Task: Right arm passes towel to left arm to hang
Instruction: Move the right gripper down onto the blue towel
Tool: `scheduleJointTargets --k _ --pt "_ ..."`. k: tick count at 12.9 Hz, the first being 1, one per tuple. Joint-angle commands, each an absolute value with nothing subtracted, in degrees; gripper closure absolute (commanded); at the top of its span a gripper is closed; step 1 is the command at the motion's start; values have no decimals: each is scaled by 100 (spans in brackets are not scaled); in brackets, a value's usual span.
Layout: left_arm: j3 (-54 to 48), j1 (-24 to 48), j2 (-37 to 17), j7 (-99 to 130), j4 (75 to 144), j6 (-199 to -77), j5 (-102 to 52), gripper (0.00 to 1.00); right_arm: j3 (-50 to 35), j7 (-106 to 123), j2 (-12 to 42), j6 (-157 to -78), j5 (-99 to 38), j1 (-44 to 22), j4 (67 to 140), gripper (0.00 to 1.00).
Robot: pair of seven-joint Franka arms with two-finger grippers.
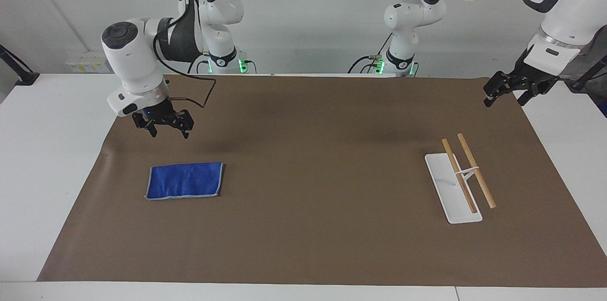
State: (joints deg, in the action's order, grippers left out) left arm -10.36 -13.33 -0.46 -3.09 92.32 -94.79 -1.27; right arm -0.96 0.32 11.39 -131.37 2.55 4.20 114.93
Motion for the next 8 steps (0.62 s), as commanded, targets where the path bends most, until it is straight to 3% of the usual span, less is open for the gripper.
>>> scheduleJointTargets --k 1,8 --pt "-1081 -1433 123 -281 9413 -9501 -141 0 -114 272 1458 -13560 105 483 11549 0" --pt "-1081 -1433 123 -281 9413 -9501 -141 0 -123 334 2065 -14203 114 475 11566 0"
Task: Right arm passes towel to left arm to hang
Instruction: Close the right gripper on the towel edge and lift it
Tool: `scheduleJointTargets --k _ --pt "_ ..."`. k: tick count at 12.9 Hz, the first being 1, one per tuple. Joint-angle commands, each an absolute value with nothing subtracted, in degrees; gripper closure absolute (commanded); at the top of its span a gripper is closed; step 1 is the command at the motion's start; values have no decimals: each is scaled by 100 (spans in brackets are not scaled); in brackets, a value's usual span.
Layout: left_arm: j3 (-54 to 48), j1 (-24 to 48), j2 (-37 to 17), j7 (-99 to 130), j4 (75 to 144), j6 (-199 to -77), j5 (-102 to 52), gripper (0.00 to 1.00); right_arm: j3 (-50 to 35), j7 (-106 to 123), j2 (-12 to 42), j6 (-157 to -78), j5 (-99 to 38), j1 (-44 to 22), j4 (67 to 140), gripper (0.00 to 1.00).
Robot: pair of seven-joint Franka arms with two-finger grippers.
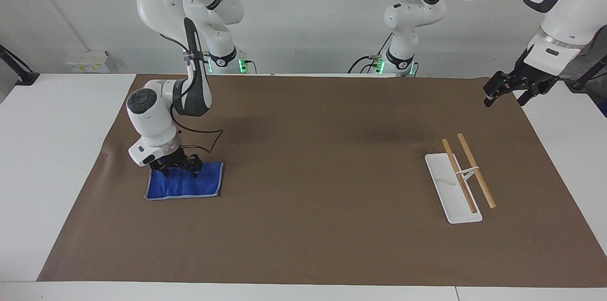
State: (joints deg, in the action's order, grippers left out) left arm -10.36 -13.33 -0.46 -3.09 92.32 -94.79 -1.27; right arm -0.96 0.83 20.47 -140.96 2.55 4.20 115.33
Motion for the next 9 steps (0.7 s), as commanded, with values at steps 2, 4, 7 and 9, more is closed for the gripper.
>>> scheduleJointTargets --k 2,4,7,9 --pt "-1081 -1433 123 -281 9413 -9501 -141 0 -123 299 2065 -14229 114 457 11654 0" --pt "-1081 -1433 123 -281 9413 -9501 -141 0 -123 308 2065 -14238 114 466 11681 22" --pt "-1081 -1433 123 -281 9413 -9501 -141 0 -123 281 2004 -14168 114 413 11681 100" --pt "-1081 -1433 123 -281 9413 -9501 -141 0 -141 220 1969 -14133 97 396 11681 100"
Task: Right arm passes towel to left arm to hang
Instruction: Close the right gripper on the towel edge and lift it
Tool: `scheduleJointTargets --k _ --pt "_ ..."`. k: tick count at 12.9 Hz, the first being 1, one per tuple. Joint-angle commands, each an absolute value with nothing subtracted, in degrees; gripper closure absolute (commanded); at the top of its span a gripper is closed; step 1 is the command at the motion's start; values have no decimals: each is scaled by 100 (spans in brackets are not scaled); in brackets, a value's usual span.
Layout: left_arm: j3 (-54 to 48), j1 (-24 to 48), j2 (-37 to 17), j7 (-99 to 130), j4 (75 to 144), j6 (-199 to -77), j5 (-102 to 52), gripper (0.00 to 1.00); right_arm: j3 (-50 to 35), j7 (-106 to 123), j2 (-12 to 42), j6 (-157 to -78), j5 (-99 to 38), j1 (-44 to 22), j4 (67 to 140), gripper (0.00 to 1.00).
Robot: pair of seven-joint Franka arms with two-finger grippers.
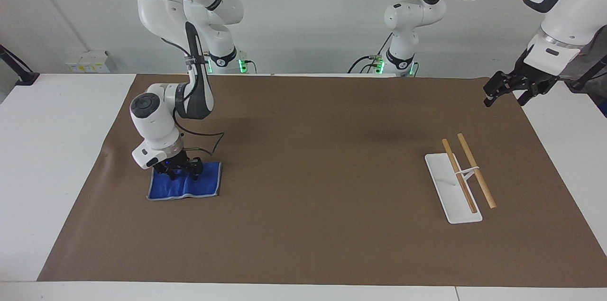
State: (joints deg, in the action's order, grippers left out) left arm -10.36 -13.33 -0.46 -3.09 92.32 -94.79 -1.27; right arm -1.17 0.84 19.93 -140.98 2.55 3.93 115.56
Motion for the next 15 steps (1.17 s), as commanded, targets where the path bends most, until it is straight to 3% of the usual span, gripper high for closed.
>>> scheduleJointTargets --k 1,9,13,15 --pt "-1081 -1433 123 -281 9413 -9501 -141 0 -167 194 1934 -14081 97 387 11681 100" --pt "-1081 -1433 123 -281 9413 -9501 -141 0 -290 -509 1241 -13404 53 -122 11584 100" --pt "-1090 -1380 123 -272 9413 -9483 -141 0 -641 -562 818 -12562 -1096 -255 11111 100" --pt "-1081 -1397 123 -281 9413 -9492 -141 0 -886 -702 712 -12507 -1614 -255 11013 100"
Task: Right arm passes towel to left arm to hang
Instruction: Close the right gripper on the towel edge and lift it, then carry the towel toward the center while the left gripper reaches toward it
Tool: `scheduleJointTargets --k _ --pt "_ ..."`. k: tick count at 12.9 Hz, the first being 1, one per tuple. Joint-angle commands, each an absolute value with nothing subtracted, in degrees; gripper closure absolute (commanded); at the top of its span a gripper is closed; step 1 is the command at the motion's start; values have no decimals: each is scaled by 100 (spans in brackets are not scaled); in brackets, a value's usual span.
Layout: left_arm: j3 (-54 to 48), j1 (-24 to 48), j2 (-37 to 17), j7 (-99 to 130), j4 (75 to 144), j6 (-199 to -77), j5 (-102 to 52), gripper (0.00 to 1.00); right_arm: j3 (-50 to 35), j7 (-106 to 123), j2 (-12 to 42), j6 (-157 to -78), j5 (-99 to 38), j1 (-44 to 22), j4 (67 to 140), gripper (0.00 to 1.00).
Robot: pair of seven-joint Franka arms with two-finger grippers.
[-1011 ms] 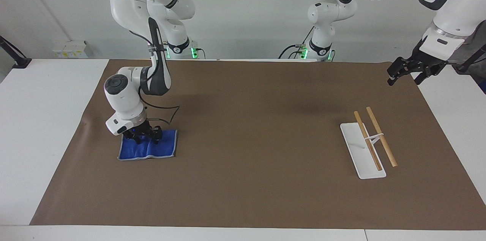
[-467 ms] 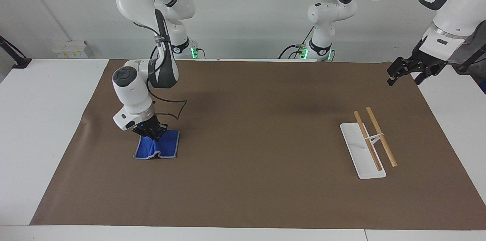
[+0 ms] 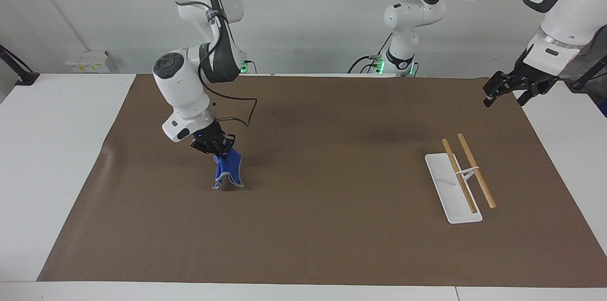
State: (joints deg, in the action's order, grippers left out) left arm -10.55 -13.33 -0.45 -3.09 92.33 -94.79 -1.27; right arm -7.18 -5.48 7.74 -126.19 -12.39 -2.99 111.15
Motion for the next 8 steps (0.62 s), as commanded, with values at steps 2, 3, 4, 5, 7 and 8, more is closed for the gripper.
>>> scheduleJointTargets --k 2,3,4,5,7,8 --pt "-1081 -1441 123 -272 9413 -9492 -141 0 -1028 -1009 642 -12489 -2274 -255 10846 100" --pt "-1081 -1450 123 -264 9413 -9483 -141 0 -1159 -1193 633 -12498 -2520 -255 10750 100" --pt "-1081 -1363 123 -272 9404 -9492 -141 0 -1299 -1509 633 -12568 -2731 -255 10671 100" --pt "-1090 -1371 132 -264 9413 -9501 -141 0 -1414 -1790 642 -12612 -2881 -264 10574 100" --pt "-1116 -1389 149 -264 9483 -9501 -228 0 -1599 -1986 650 -12804 -3302 -255 10468 100" --pt "-1108 -1397 245 -255 9666 -9579 -472 0 -1739 -2012 642 -12997 -3627 -264 10468 100"
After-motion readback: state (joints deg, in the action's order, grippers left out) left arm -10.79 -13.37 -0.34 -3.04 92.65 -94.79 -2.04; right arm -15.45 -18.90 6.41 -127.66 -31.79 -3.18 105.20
